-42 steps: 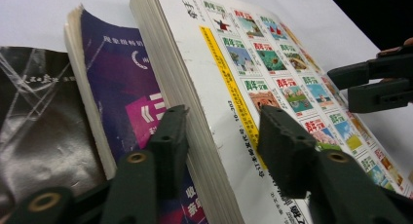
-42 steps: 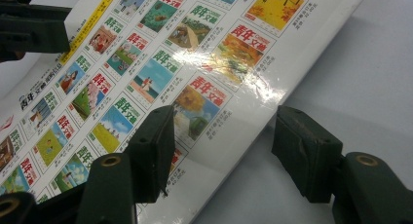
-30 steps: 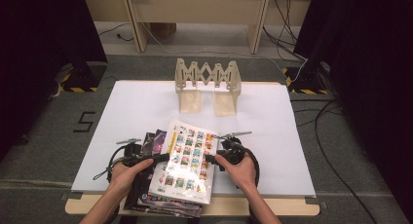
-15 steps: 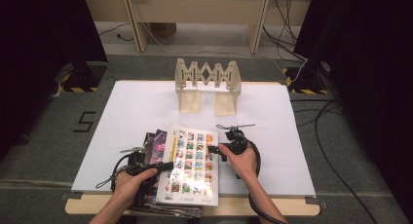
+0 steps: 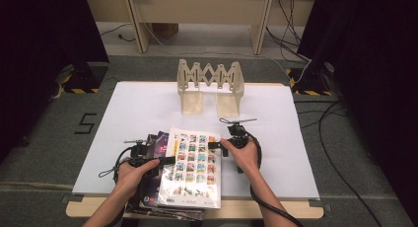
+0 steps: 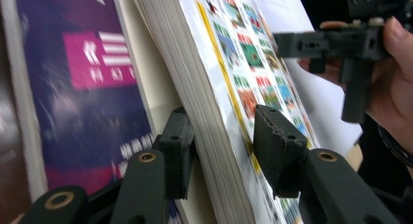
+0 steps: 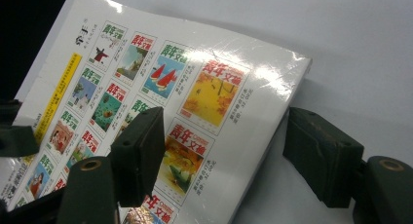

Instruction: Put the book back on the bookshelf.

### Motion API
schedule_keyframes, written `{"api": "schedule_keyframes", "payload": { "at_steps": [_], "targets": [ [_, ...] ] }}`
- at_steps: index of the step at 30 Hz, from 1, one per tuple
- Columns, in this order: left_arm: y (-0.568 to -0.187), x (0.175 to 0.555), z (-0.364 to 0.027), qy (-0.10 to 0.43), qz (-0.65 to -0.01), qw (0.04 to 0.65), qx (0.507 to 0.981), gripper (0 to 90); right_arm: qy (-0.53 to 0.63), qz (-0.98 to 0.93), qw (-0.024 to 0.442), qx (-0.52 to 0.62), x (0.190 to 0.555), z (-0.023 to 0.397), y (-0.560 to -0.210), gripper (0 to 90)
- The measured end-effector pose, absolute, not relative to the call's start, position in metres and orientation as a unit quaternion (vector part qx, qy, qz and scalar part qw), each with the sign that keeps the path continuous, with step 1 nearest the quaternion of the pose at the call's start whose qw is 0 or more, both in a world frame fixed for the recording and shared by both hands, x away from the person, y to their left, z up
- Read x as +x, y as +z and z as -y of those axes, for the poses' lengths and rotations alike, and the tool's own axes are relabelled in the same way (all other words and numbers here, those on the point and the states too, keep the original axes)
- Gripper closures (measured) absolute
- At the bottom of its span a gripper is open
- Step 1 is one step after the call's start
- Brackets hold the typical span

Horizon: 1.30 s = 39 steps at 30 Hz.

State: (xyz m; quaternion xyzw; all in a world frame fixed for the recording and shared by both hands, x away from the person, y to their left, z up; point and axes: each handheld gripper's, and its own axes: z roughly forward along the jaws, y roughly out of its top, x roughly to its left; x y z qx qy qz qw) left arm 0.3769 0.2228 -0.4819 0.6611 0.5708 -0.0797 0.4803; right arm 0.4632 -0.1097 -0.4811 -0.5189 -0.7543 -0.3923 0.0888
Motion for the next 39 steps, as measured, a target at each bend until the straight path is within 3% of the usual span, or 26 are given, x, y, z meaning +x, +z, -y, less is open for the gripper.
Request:
{"api": "schedule_keyframes", "payload": {
  "at_steps": [5,10,17,24,29,33,36,39],
  "targets": [
    [-0.479,0.382,-0.218,-0.065,-0.568,0.472,0.671,59.5,-0.392,0.754,0.088,-0.520,0.464,0.110,-0.482,32.8],
    [-0.480,0.386,-0.221,-0.083,-0.561,0.475,0.673,66.0,-0.404,0.731,0.090,-0.543,0.465,0.115,-0.480,46.0],
    [-0.480,0.385,-0.224,-0.091,-0.558,0.484,0.668,70.2,-0.411,0.726,0.090,-0.543,0.480,0.110,-0.485,37.6],
    [-0.478,0.387,-0.223,-0.086,-0.556,0.471,0.679,69.2,-0.425,0.719,0.106,-0.539,0.483,0.115,-0.488,41.2],
    [-0.477,0.388,-0.227,-0.078,-0.553,0.464,0.687,69.3,-0.448,0.700,0.101,-0.546,0.479,0.122,-0.479,66.0],
    [-0.477,0.389,-0.227,-0.081,-0.549,0.470,0.687,69.8,-0.436,0.713,0.096,-0.541,0.481,0.118,-0.480,62.6],
    [-0.476,0.386,-0.229,-0.087,-0.541,0.487,0.680,73.1,-0.422,0.722,0.105,-0.538,0.485,0.112,-0.483,47.8],
    [-0.475,0.384,-0.232,-0.094,-0.533,0.495,0.680,75.6,-0.428,0.709,0.136,-0.543,0.489,0.109,-0.490,42.2]
  ]
}}
